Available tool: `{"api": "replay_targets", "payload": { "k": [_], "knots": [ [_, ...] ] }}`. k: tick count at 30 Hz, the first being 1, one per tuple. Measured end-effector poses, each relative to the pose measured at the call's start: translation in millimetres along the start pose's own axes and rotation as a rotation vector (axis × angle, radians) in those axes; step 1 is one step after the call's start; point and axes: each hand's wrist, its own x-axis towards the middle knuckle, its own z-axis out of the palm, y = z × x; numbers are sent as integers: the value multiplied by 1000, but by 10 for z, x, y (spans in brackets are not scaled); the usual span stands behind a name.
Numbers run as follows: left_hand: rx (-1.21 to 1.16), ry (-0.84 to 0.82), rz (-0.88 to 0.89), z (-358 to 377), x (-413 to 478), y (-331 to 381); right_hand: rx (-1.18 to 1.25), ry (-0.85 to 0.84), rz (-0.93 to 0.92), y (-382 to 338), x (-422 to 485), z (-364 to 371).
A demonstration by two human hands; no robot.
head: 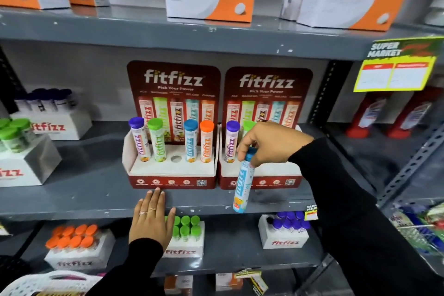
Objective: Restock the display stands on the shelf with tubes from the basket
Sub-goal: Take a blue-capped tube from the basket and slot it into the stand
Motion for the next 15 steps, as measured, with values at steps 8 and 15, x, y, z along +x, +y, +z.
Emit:
{"api": "replay_targets", "payload": {
  "k": [8,15],
  "knots": [
    [7,3,-21,16,-1,32,-19,139,63,256,-124,-46],
    [4,-19,-54,20,-14,45,-125,272,178,505,-210,-139]
  ]
}}
